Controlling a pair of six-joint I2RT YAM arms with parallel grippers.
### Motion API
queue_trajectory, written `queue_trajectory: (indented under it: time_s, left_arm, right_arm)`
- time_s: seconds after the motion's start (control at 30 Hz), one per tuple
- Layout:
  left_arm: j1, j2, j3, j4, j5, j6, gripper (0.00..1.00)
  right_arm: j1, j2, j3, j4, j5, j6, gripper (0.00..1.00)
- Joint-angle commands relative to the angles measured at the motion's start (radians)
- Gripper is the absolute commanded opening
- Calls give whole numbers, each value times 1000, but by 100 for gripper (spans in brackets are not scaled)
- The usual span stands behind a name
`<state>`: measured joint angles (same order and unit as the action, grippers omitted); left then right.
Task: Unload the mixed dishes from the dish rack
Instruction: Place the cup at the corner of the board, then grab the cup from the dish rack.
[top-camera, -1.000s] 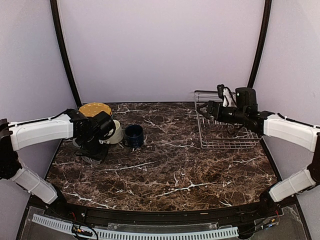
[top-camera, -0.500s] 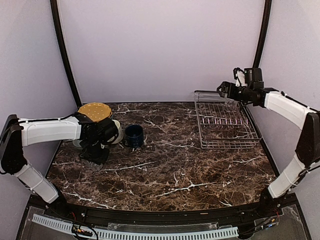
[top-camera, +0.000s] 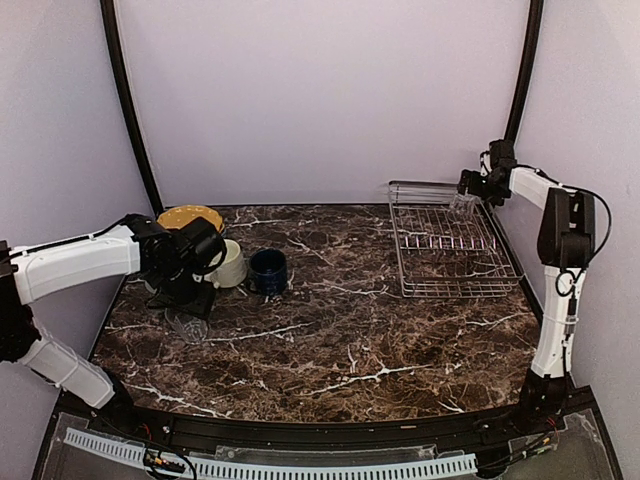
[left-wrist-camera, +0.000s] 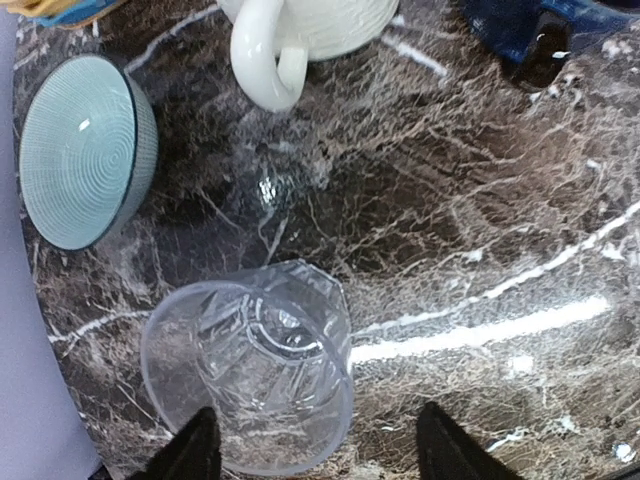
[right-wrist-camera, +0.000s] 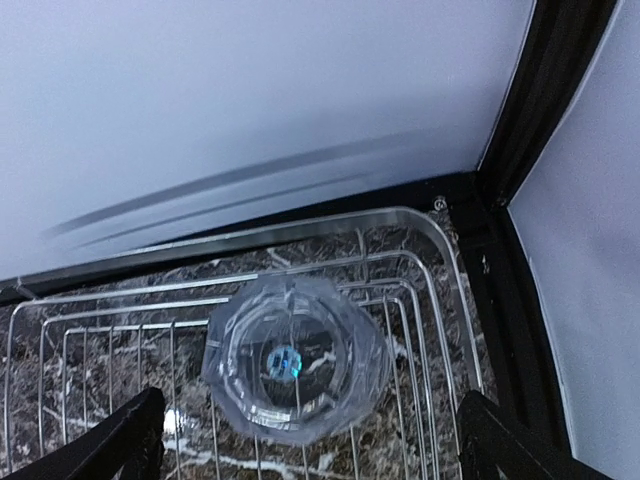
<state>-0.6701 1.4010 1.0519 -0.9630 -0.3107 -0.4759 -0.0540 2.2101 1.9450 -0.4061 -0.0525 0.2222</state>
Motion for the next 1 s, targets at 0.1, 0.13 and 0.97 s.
queue_trajectory:
  time_s: [0.1, 0.13, 0.97]
  left_arm:
    - [7, -134, 80, 0, 16, 45, 78]
    - [7, -140, 84, 9, 23, 48, 78]
    - [7, -283, 78, 307, 234, 23, 88]
  right_arm:
    - [8, 167, 222, -67, 4, -62, 99]
    - [8, 181, 236, -67, 7, -62, 99]
    - [19, 113, 281, -65, -103, -26, 39]
